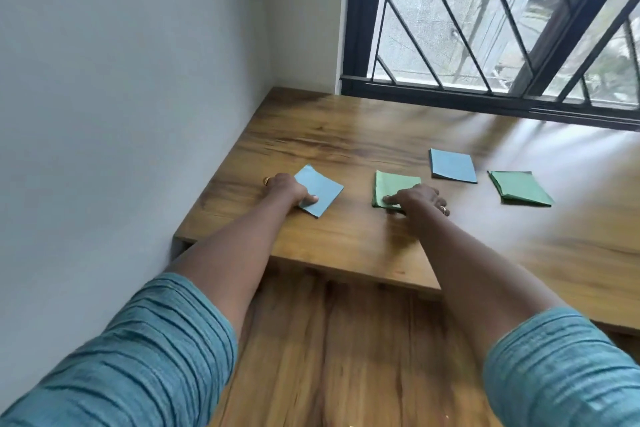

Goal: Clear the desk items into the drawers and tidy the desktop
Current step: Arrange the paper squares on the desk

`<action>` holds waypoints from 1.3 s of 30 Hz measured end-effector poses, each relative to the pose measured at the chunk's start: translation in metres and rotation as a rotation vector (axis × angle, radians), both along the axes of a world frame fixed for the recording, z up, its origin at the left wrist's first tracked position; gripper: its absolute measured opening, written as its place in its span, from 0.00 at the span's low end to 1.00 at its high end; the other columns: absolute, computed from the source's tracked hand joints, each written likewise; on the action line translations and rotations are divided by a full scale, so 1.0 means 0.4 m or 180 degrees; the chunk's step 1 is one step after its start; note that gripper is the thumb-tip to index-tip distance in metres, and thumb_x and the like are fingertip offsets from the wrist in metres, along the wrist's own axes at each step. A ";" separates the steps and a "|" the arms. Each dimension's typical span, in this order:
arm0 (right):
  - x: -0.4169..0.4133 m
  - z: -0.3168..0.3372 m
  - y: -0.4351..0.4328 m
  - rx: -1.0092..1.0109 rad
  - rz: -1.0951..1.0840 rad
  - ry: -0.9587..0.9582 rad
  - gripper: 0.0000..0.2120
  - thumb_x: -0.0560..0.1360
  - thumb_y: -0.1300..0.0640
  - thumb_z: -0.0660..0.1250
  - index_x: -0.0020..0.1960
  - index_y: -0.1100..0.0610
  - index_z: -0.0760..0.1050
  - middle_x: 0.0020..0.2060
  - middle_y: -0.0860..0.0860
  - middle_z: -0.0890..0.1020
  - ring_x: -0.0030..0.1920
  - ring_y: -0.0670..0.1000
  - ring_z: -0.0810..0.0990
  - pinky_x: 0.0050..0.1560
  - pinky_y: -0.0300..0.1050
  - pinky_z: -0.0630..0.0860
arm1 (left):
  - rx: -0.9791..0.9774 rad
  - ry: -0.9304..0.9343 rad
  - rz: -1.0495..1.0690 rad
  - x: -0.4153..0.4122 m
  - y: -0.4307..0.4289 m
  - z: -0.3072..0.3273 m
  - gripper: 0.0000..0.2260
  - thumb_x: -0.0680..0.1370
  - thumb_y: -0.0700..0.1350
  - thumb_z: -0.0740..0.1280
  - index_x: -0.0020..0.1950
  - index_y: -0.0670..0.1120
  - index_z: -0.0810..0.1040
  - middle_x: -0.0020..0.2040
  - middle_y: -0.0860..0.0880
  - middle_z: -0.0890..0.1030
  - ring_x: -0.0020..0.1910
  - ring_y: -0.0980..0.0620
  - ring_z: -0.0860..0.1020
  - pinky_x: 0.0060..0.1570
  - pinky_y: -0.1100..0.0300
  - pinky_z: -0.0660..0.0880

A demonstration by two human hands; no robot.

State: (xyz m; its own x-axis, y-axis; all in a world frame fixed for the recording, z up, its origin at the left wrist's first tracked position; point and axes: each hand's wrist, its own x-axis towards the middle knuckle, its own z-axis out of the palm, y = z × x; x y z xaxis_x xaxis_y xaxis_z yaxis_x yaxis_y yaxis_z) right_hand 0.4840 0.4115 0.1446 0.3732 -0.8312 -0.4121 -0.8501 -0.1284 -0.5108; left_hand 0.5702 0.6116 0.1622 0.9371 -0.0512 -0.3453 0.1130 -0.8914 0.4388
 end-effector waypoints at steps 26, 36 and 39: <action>-0.626 -0.116 0.446 0.0840 0.1880 -0.1102 0.15 0.77 0.66 0.64 0.62 0.59 0.75 0.53 0.52 0.74 0.49 0.53 0.80 0.34 0.39 0.81 | -0.1485 -0.0050 0.1643 -0.733 0.445 -0.224 0.22 0.77 0.33 0.64 0.70 0.41 0.65 0.68 0.39 0.71 0.65 0.40 0.73 0.60 0.52 0.73; -0.593 -0.238 0.529 0.0152 0.2788 -0.0260 0.15 0.76 0.61 0.65 0.63 0.52 0.76 0.60 0.55 0.74 0.56 0.55 0.77 0.53 0.49 0.80 | -0.0170 0.0228 0.1253 -0.728 0.491 -0.300 0.23 0.78 0.43 0.65 0.72 0.42 0.63 0.68 0.39 0.67 0.67 0.41 0.69 0.63 0.49 0.69; -0.597 -0.263 0.539 0.0053 0.2800 -0.0068 0.17 0.78 0.59 0.62 0.66 0.54 0.72 0.63 0.56 0.70 0.61 0.57 0.74 0.58 0.46 0.76 | 0.0333 0.0224 0.1120 -0.738 0.478 -0.308 0.32 0.77 0.56 0.64 0.74 0.43 0.59 0.72 0.42 0.63 0.70 0.42 0.63 0.67 0.50 0.65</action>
